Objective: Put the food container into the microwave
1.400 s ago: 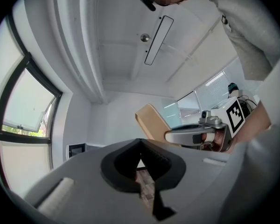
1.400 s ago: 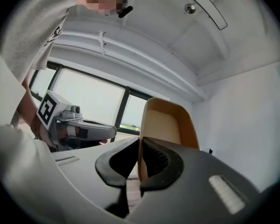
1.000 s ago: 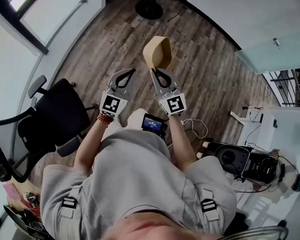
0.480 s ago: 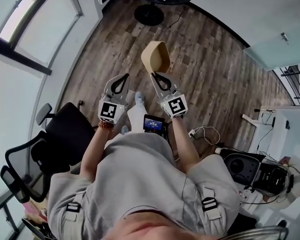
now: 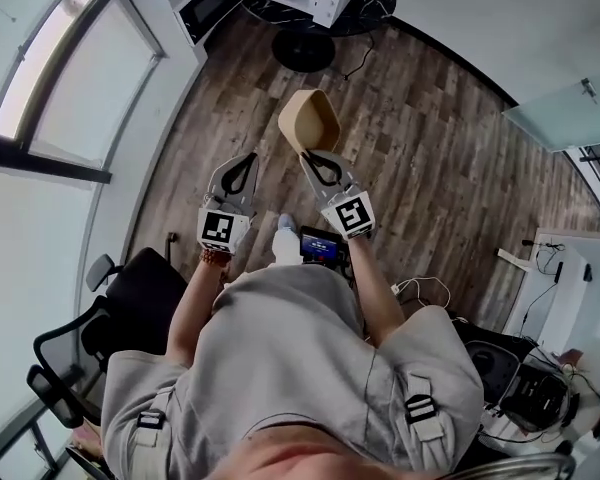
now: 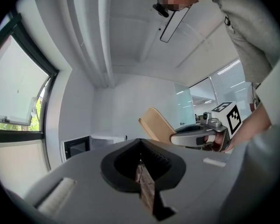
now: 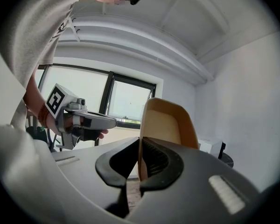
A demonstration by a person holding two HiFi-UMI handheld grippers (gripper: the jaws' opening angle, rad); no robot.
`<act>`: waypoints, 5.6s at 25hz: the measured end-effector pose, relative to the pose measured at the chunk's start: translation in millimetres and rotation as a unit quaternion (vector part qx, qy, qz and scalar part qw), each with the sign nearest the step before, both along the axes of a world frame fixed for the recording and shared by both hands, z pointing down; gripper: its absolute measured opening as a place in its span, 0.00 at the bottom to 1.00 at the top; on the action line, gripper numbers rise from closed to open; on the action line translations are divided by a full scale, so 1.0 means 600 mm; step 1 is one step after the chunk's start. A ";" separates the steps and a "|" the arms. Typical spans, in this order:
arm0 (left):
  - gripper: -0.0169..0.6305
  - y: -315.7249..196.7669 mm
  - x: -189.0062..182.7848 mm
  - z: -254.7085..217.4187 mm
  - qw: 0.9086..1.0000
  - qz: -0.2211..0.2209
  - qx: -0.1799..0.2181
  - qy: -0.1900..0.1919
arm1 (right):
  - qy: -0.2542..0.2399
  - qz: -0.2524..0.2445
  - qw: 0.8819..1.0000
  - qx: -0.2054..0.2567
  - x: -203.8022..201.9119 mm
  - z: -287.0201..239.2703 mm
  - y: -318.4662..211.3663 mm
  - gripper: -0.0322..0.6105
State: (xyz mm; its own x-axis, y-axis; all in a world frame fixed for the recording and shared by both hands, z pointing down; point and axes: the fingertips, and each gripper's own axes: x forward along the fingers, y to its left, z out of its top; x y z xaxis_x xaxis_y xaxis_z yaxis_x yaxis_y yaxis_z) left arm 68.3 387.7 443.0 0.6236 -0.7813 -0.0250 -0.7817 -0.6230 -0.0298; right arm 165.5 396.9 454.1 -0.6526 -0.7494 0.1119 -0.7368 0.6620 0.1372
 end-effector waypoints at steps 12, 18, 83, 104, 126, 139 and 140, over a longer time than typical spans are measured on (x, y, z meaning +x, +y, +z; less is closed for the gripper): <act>0.02 -0.181 0.031 0.006 1.000 0.005 -0.013 0.011 | 0.014 -0.012 1.000 0.003 0.023 0.000 -0.186 0.10; 0.02 -0.287 -0.005 0.016 0.999 0.046 -0.018 0.024 | 0.030 0.031 0.999 -0.020 -0.004 0.013 -0.272 0.10; 0.02 -0.907 -0.047 0.057 0.974 0.224 -0.028 -0.013 | 0.079 0.204 0.974 -0.052 -0.033 0.054 -0.865 0.10; 0.02 -0.926 -0.074 0.105 0.976 0.209 -0.054 -0.025 | 0.129 0.163 0.974 -0.092 -0.047 0.145 -0.908 0.10; 0.02 -0.932 -0.054 0.161 0.968 0.234 -0.072 -0.060 | 0.251 0.069 0.953 -0.153 -0.087 0.251 -0.913 0.10; 0.02 -0.931 -0.056 0.203 0.966 0.225 -0.111 -0.066 | 0.272 0.021 0.944 -0.183 -0.109 0.298 -0.933 0.10; 0.02 -0.935 -0.060 0.205 0.966 0.223 -0.113 -0.068 | 0.270 0.017 0.945 -0.183 -0.113 0.300 -0.939 0.10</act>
State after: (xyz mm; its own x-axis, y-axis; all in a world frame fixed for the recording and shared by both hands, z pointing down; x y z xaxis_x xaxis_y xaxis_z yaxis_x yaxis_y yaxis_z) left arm 32.5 -173.3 565.8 0.8848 -0.4101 0.2210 -0.4327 -0.8993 0.0637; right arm 97.5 -166.7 634.2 -0.4019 -0.6160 0.6775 -0.6465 0.7149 0.2666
